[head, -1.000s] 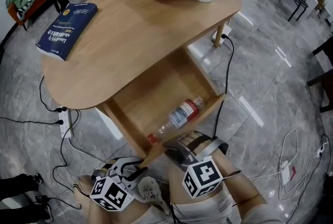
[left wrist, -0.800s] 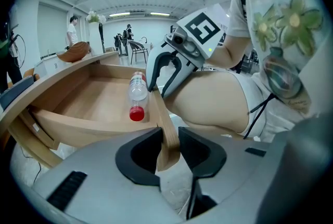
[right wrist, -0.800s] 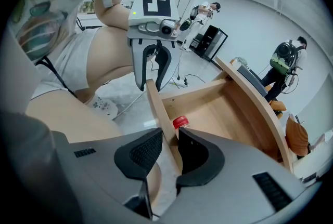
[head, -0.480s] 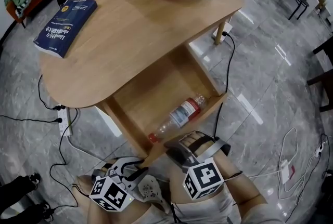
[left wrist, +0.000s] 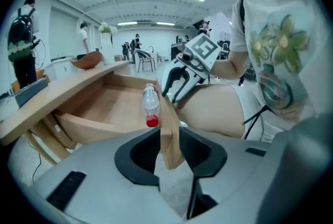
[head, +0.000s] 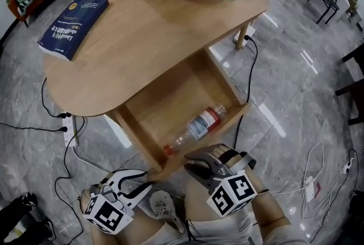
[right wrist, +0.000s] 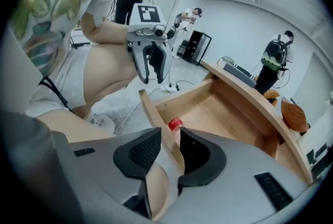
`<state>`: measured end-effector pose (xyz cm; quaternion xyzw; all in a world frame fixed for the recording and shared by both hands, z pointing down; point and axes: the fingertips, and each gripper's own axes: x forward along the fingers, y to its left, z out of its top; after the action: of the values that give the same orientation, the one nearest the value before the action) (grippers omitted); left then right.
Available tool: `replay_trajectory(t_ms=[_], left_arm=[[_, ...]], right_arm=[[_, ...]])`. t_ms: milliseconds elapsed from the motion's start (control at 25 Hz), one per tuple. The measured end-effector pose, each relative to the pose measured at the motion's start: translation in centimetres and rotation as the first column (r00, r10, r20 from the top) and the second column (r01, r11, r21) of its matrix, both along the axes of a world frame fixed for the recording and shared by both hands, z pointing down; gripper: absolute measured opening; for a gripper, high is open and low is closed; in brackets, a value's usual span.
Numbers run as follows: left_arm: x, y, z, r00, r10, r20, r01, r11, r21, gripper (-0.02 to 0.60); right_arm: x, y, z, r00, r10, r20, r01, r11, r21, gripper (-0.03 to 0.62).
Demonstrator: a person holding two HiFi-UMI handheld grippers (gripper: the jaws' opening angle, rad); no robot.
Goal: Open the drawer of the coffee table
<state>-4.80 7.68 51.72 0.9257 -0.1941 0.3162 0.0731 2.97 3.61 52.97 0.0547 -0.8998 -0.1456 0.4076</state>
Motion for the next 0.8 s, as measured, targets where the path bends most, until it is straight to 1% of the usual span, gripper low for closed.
replay_trajectory(t_ms=[80, 120, 160, 200, 240, 280, 320, 360, 400, 480, 560, 640, 720, 760, 800], left_arm=[[-0.7, -1.6, -2.4, 0.997, -0.026, -0.071, 0.030, 0.997, 0.068, 0.116], [-0.9, -2.6, -3.8, 0.993, -0.034, -0.110, 0.047, 0.992, 0.116, 0.105], [-1.0, -3.7, -5.1, 0.988, -0.049, -0.143, 0.073, 0.984, 0.164, 0.080], [-1.2, -4.8, -6.2, 0.983, -0.074, -0.167, 0.108, 0.973, 0.204, 0.052], [-1.4, -5.9, -6.9, 0.978, -0.106, -0.179, 0.147, 0.961, 0.236, 0.039], [-1.5, -6.9, -7.4, 0.974, -0.138, -0.179, 0.182, 0.947, 0.264, 0.034], [-1.4, -7.8, -7.8, 0.971, -0.164, -0.173, 0.209, 0.933, 0.293, 0.032], [-1.3, -8.8, -8.3, 0.968, -0.183, -0.169, 0.230, 0.917, 0.325, 0.028], [-1.0, -9.7, -8.7, 0.965, -0.200, -0.171, 0.249, 0.901, 0.356, 0.024], [-0.6, -11.6, -9.7, 0.951, -0.245, -0.188, 0.302, 0.863, 0.404, 0.019], [-0.4, -13.6, -10.4, 0.927, -0.315, -0.205, 0.374, 0.824, 0.426, 0.011], [-0.3, -15.5, -11.0, 0.888, -0.386, -0.250, 0.459, 0.783, 0.420, 0.009], [-0.2, -16.9, -11.4, 0.830, -0.436, -0.349, 0.551, 0.741, 0.385, 0.009], [-0.2, -17.2, -11.3, 0.800, -0.446, -0.401, 0.586, 0.724, 0.364, 0.009], [-0.1, -17.2, -10.9, 0.778, -0.452, -0.436, 0.609, 0.713, 0.347, 0.009]], right_arm=[[0.0, -0.1, -1.5, 0.995, 0.032, 0.095, -0.024, 0.996, -0.083, 0.114], [-0.2, -0.4, -2.3, 0.988, 0.051, 0.143, -0.035, 0.993, -0.113, 0.114], [-0.4, -0.9, -3.1, 0.979, 0.077, 0.188, -0.054, 0.991, -0.124, 0.114], [-0.7, -1.8, -3.9, 0.967, 0.112, 0.228, -0.088, 0.990, -0.111, 0.112], [-0.9, -3.0, -4.7, 0.951, 0.159, 0.266, -0.144, 0.987, -0.078, 0.106], [-1.0, -4.3, -5.4, 0.928, 0.214, 0.304, -0.214, 0.976, -0.034, 0.081], [-1.1, -5.7, -6.2, 0.900, 0.266, 0.346, -0.284, 0.959, 0.001, 0.043], [-1.3, -6.8, -7.0, 0.865, 0.309, 0.397, -0.342, 0.940, 0.014, 0.041], [-1.6, -7.7, -7.8, 0.823, 0.342, 0.454, -0.382, 0.924, -0.003, 0.040], [-2.3, -9.1, -9.3, 0.721, 0.408, 0.560, -0.431, 0.897, -0.098, 0.040], [-2.7, -10.4, -10.4, 0.612, 0.487, 0.623, -0.475, 0.856, -0.204, 0.034], [-2.8, -11.9, -11.3, 0.505, 0.542, 0.672, -0.514, 0.814, -0.270, 0.029], [-2.8, -13.2, -11.8, 0.399, 0.585, 0.706, -0.555, 0.767, -0.322, 0.025], [-2.9, -13.7, -11.8, 0.360, 0.592, 0.721, -0.579, 0.748, -0.325, 0.025], [-3.1, -13.8, -11.7, 0.338, 0.582, 0.739, -0.605, 0.736, -0.303, 0.025]])
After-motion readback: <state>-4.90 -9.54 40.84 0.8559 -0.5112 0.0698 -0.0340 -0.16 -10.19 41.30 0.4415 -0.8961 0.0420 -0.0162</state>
